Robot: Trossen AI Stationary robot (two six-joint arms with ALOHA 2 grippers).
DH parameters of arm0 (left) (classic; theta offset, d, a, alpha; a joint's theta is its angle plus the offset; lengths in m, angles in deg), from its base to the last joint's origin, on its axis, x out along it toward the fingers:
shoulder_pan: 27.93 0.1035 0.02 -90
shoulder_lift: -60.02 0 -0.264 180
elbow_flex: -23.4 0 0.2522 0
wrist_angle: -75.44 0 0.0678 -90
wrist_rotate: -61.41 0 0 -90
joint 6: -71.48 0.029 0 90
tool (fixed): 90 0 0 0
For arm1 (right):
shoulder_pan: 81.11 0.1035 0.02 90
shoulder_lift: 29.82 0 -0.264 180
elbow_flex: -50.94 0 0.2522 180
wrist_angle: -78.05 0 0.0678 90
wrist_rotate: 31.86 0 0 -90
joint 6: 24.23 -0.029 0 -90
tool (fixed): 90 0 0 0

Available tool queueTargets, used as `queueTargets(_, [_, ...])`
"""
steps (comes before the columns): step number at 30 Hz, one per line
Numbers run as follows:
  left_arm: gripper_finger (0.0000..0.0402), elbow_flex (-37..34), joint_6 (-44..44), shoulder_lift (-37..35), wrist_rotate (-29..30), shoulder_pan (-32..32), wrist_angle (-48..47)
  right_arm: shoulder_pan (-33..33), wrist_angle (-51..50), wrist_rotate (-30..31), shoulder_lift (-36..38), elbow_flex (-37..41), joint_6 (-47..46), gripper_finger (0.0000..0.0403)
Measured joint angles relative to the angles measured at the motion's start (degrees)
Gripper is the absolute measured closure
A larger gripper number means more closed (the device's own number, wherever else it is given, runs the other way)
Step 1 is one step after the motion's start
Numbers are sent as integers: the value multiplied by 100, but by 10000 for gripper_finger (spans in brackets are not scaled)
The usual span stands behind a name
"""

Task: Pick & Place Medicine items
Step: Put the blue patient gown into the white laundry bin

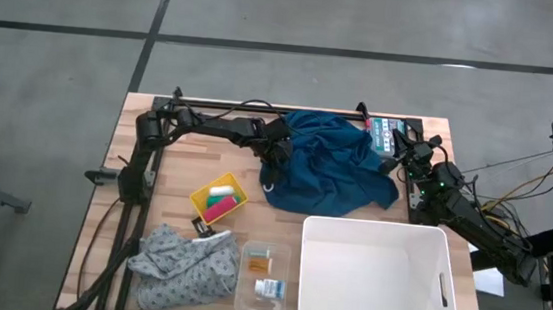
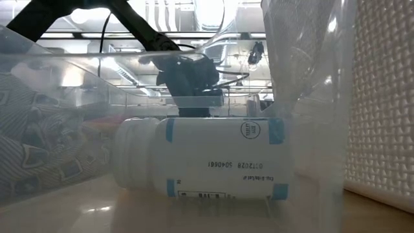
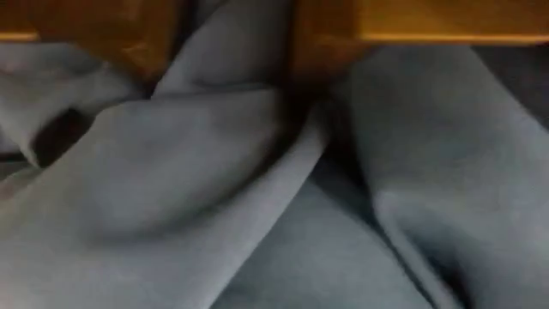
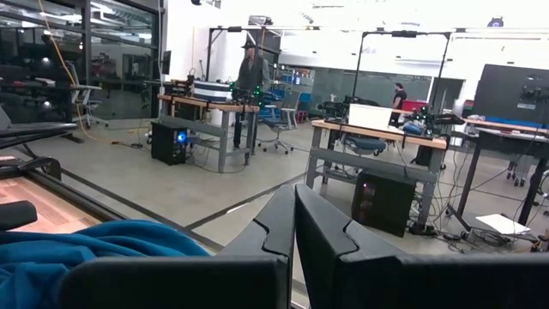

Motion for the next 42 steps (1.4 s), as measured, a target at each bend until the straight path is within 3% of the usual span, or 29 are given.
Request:
queueTargets(10, [390, 0, -22, 2, 9, -11, 20, -2, 0, 0, 0, 0, 0, 394])
queueTargets(21, [392, -2, -22, -27, 7, -11, 17, 0, -2, 0, 0, 0, 0, 394])
queueTargets(31, [393, -7, -14, -695, 31, -55, -95, -1, -1, 1, -2, 0, 0, 394])
queueTargets(42, [394, -550, -1, -1988, 1016, -61, -408, -1, 2, 1, -2, 0, 1, 394])
